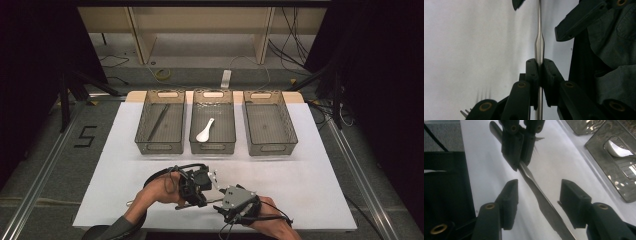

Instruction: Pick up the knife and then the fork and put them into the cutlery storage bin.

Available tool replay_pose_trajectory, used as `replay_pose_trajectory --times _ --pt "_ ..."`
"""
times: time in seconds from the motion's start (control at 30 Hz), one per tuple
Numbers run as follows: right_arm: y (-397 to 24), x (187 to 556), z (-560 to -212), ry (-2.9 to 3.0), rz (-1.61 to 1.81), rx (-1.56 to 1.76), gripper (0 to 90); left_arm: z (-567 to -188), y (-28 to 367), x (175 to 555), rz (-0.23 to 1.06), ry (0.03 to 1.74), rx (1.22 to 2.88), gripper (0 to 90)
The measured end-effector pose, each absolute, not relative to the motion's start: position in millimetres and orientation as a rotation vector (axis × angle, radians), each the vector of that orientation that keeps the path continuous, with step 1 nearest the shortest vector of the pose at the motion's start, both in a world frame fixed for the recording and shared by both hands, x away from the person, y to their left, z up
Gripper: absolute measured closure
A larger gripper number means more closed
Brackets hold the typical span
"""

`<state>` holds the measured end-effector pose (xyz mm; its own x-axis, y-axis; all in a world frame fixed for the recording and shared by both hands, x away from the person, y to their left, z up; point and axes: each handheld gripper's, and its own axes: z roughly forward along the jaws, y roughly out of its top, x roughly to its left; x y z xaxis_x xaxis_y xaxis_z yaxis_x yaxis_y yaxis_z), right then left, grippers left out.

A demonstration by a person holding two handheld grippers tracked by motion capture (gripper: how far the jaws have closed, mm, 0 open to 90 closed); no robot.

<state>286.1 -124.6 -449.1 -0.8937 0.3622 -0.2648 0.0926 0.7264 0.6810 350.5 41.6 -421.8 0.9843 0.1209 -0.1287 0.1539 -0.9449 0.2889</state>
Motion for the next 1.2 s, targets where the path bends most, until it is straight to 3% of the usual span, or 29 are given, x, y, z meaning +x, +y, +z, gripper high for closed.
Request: replay_pose_trajectory --times 0.87,1.2 --pt "-117 278 -461 2.567 0.770 0.077 77.0 -426 31 351 -0.264 0.132 2.839 82.7" --pt "-116 276 -466 2.582 0.731 0.000 87.2 -427 33 352 -0.232 0.084 2.816 79.8"
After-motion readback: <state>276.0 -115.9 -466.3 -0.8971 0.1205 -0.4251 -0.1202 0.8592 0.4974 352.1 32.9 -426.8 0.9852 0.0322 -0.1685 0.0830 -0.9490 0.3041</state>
